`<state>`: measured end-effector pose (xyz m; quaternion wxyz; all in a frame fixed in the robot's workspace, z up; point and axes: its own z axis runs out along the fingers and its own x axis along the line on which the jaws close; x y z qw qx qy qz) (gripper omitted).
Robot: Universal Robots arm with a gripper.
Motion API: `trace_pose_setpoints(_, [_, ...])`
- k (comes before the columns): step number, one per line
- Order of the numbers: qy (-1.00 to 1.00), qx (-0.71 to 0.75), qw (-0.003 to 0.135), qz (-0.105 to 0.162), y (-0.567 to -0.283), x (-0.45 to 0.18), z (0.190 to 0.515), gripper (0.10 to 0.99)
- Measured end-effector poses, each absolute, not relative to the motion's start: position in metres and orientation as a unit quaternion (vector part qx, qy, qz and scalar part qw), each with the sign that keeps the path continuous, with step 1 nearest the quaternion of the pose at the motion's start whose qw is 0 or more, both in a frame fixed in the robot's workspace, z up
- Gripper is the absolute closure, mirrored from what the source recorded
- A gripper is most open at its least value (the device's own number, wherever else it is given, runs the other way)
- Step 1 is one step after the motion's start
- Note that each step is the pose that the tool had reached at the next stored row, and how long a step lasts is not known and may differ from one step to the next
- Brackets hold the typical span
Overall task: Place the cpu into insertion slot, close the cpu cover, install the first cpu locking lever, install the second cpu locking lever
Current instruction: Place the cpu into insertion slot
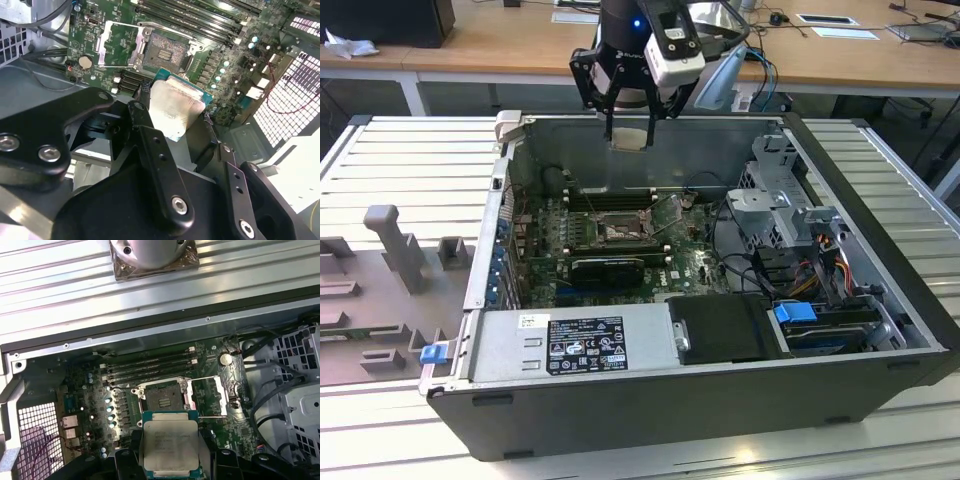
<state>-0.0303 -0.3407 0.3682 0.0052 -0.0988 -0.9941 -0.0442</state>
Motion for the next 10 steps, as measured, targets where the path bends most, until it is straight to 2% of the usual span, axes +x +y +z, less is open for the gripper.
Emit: trace_pose_setpoints(10, [-0.991,-0.129,0.004,-0.044,-0.3407,-0.0305,0.3671,0.557])
